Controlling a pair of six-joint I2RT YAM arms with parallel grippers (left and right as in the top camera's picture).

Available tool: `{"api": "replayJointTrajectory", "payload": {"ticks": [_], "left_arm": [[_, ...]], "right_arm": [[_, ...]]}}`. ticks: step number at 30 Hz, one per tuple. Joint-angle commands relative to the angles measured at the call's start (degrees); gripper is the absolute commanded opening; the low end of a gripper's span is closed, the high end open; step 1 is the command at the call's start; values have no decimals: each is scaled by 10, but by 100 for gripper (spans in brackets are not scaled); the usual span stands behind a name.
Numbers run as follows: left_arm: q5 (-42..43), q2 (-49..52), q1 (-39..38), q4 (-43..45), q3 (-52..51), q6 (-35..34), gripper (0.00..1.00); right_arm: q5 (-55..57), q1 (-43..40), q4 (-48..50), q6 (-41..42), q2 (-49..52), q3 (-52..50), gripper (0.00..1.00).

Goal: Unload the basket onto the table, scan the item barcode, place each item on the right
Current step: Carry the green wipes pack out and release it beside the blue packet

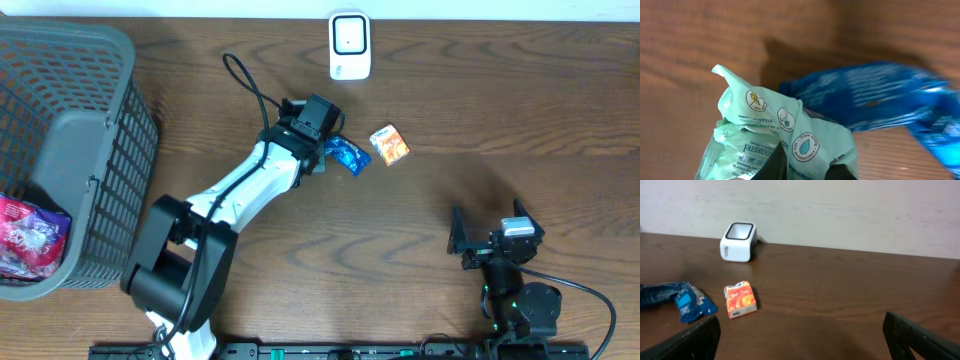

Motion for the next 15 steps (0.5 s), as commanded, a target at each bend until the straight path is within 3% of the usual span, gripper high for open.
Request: {"api": "replayJointTrajectory", "payload": {"ticks": [1, 8, 15], "left_arm": [[-20, 24, 2, -14, 5, -76, 8], [32, 42, 1, 41, 5, -102, 9], [155, 42, 1, 139, 5, -22, 15]], "right_arm": [[0, 3, -2, -7, -3, -1, 99], [0, 3, -2, -7, -3, -1, 99], [0, 3, -2, -7, -3, -1, 99]]}}
